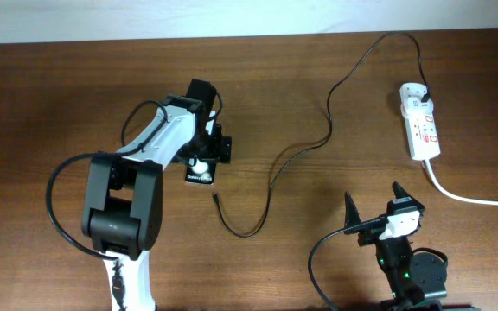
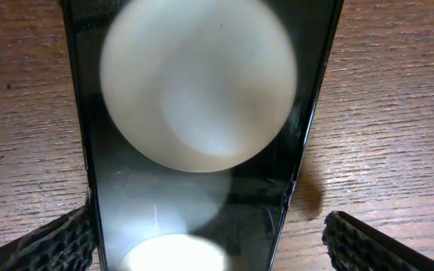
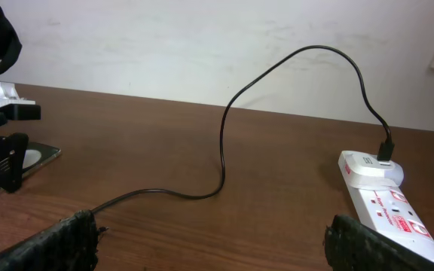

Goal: Plug charger to phone and switch on socket

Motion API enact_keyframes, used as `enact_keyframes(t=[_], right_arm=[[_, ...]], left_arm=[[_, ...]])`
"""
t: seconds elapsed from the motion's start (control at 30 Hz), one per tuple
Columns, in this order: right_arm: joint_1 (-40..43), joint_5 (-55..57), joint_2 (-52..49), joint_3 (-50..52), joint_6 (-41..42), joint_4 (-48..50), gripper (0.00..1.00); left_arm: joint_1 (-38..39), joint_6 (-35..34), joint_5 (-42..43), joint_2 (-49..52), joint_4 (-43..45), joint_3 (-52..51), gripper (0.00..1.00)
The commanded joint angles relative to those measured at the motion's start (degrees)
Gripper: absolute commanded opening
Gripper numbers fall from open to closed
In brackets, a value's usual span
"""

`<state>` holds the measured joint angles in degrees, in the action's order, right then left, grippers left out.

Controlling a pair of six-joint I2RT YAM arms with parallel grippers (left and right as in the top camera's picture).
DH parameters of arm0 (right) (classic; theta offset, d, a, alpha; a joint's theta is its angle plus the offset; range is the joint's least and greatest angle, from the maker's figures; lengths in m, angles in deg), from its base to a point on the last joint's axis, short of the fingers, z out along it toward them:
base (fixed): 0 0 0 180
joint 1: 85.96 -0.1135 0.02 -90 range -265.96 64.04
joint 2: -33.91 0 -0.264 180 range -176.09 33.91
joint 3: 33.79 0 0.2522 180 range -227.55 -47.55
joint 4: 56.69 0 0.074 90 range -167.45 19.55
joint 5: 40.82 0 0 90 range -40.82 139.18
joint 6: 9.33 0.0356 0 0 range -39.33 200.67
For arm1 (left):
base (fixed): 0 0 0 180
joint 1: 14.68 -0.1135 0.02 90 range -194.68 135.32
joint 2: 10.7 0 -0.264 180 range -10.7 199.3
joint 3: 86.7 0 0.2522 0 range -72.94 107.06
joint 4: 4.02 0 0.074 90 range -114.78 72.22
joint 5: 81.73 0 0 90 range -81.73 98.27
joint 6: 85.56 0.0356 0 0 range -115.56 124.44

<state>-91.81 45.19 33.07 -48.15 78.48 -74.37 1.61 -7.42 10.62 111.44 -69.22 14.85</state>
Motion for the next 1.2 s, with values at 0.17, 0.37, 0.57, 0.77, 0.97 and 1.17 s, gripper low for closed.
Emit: enact_keyframes(t=[0.17, 0.37, 0.57, 0.77, 0.97, 1.17], right_arm=[[-0.5, 0.1, 0.5, 0.3, -0.4, -0.4, 0.99], [-0.5, 0.1, 0.5, 0.3, -0.4, -0.4, 0.99], [-0.5, 0.1, 0.5, 0.3, -0.4, -0.4, 0.99], [-0.5, 0.1, 0.5, 0.3, -0.4, -0.4, 0.99], [-0.5, 0.1, 0.5, 0.3, -0.4, -0.4, 0.99], [-0.5, 0.1, 0.5, 0.3, -0.4, -0.4, 0.99]], left_arm=[[0.2, -1.0, -0.2, -0.2, 2.4, -2.8, 0.99], [0.2, -1.0, -0.2, -0.1, 3.9, -3.7, 0.99], [0.2, -1.0, -0.2, -0.1, 5.2, -4.3, 0.99], [0.2, -1.0, -0.3, 0.0, 7.5, -5.9, 0.99], [0.2, -1.0, -0.2, 0.0, 9.0, -6.3, 0.99], [0.2, -1.0, -3.7, 0.0, 9.0, -7.0, 0.98]])
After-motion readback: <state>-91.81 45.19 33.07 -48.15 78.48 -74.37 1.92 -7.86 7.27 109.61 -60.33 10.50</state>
